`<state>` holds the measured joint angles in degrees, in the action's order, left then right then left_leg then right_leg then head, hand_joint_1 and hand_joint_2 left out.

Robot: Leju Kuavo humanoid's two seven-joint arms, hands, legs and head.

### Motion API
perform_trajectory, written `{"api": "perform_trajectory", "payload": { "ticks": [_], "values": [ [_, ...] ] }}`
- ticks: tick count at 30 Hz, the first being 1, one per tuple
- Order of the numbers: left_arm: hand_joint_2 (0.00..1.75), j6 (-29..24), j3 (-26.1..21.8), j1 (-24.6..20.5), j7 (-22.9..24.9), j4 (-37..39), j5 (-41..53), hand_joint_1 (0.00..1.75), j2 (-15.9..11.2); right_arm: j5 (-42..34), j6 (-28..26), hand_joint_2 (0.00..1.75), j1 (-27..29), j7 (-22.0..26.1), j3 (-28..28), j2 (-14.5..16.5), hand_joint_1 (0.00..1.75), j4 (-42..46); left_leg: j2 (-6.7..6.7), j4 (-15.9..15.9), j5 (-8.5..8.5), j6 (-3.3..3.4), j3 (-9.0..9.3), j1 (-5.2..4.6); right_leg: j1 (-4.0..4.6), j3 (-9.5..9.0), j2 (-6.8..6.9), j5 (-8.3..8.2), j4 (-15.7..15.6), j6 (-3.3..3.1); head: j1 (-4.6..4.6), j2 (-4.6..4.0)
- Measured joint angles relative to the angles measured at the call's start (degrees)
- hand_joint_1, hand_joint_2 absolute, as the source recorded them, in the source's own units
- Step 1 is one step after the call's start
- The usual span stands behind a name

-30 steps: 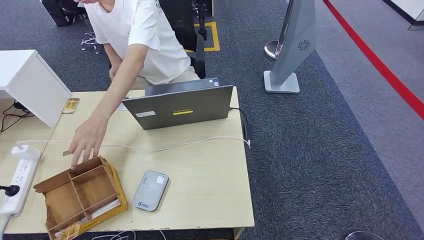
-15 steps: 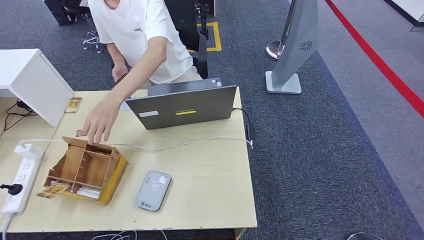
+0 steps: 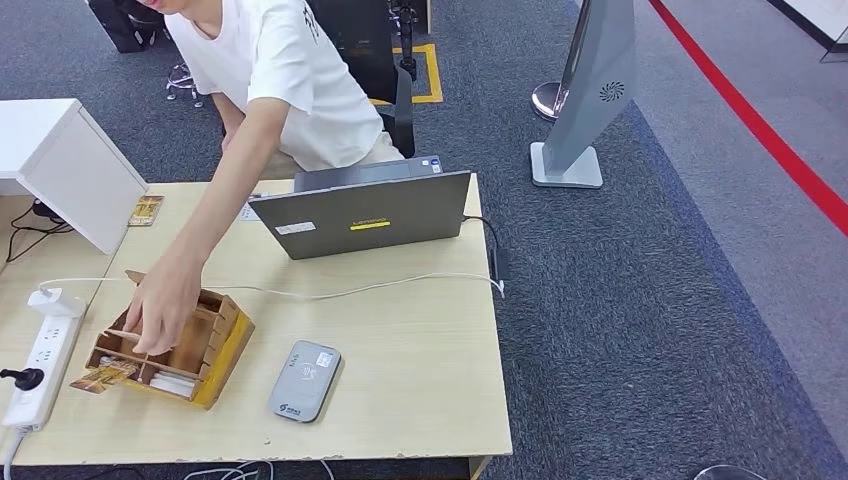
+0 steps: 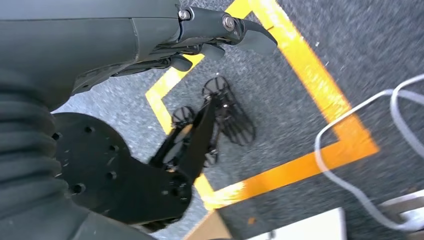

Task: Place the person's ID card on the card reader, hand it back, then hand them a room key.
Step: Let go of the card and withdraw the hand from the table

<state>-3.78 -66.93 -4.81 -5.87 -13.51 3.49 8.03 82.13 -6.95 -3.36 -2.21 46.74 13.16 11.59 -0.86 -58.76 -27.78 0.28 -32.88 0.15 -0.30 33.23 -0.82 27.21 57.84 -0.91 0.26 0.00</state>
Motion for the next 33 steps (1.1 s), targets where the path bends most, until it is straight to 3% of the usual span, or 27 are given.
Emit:
{"api": "perform_trajectory", "payload": {
  "ticks": [15,33],
  "values": [
    [0.0,-0.3,8.5,0.7,2.4,0.1,6.3,0.0,0.3,-1.5,0.6,0.0,0.0,-0.6,1.4,0.0,0.0,0.0,0.0,0.0,0.0,0.0,-0.01,0.02,0.02,0.0,0.01,0.0,0.0,0.0,0.01,0.0],
    [0.0,-0.1,10.8,0.7,2.3,0.1,7.4,0.0,0.5,-0.9,0.9,0.0,-0.1,-0.8,1.8,0.0,0.0,0.0,0.0,0.0,0.0,0.0,-0.01,0.02,0.02,0.0,0.01,0.01,0.0,0.0,0.01,0.0]
  ]
}}
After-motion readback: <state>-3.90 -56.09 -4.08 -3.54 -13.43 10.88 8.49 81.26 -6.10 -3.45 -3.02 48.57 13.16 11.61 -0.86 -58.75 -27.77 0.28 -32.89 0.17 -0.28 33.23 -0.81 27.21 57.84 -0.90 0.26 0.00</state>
